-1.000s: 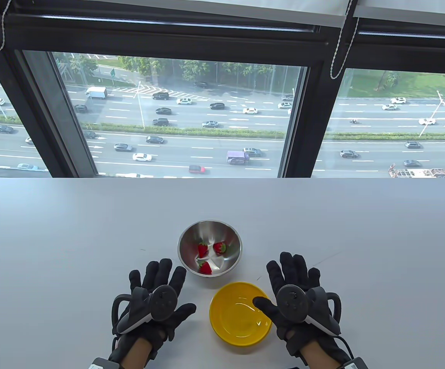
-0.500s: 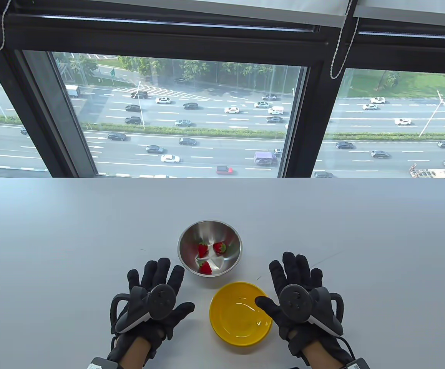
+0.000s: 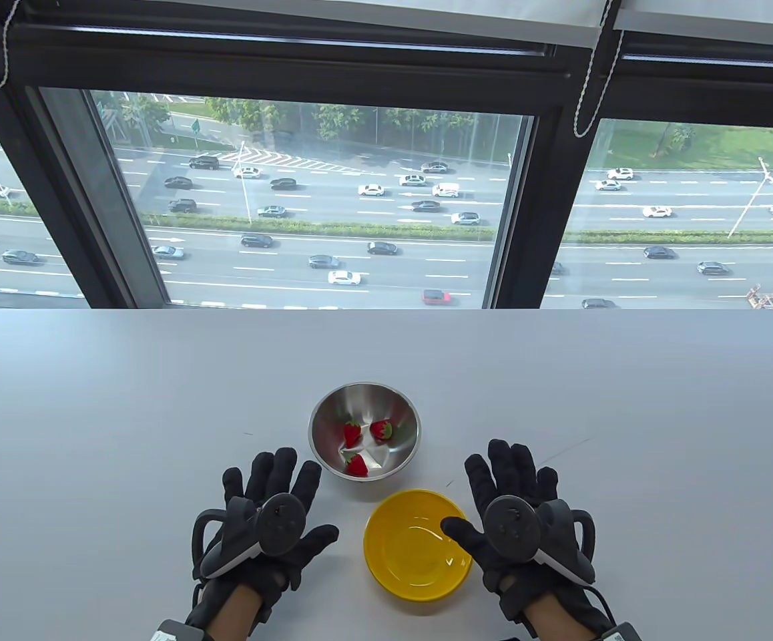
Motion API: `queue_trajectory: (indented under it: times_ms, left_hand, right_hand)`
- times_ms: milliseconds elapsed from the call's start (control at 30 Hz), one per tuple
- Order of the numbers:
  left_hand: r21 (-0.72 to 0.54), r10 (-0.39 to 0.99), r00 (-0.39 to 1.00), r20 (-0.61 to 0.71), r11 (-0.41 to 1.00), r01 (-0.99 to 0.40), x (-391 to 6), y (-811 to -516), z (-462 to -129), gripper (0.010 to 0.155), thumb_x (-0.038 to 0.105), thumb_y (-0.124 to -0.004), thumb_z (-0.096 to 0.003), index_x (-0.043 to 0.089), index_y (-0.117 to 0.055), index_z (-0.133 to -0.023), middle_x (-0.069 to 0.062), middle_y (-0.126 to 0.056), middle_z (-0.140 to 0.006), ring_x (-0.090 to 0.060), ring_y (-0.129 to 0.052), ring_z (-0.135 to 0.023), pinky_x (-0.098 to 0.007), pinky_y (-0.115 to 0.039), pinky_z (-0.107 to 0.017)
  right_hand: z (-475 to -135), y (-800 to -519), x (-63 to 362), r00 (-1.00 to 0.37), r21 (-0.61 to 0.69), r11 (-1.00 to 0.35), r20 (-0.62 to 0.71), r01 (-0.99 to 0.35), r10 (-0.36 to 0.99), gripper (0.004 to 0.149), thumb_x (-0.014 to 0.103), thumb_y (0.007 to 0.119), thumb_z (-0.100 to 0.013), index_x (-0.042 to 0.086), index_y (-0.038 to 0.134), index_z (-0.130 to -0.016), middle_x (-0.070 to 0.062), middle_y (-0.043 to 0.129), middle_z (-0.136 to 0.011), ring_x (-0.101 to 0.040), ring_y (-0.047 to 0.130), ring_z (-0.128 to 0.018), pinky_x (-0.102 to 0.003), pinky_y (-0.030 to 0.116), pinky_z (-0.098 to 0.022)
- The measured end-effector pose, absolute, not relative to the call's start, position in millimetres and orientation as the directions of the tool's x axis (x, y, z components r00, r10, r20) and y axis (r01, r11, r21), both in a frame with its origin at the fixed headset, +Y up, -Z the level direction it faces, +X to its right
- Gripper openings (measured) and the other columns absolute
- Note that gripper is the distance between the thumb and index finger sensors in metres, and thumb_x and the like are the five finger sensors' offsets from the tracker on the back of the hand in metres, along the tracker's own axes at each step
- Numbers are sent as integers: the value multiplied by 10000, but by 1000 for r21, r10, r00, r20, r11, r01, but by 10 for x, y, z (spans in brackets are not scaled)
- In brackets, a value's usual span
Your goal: Pour strawberries from bowl into mixing bowl
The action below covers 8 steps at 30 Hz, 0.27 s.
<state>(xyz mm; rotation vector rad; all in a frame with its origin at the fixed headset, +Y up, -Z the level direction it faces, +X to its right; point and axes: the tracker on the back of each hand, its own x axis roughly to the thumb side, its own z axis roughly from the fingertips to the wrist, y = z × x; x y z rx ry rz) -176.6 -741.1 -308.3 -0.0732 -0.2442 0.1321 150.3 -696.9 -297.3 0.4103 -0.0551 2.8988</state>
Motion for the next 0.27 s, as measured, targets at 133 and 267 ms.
queue_trajectory:
  times_ms: [133, 267]
  left_hand:
    - [-96, 140, 962, 235, 988, -120, -1767, -7424, -3083, 925, 763, -584, -368, 336, -267, -1125, -74, -84, -1205, -425, -143, -1125, -731, -95, -686]
    - [-101, 144, 962, 231, 987, -124, -1772, -7427, -3081, 923, 763, -584, -368, 336, -271, -1125, -74, -88, -1206, -426, -147, -1125, -731, -99, -687]
  right_hand:
    - [-2974, -6973, 1507, -938, -3, -975, 275, -220, 211, 875, 705, 611, -391, 247, 324, -1079, -139, 118, -1145, -485, 199, -1055, -751, 242, -677]
    - [-2970, -6973, 1510, -939, -1, -975, 272, -220, 212, 872, 704, 611, -392, 247, 326, -1078, -140, 121, -1145, -485, 201, -1055, -751, 243, -676]
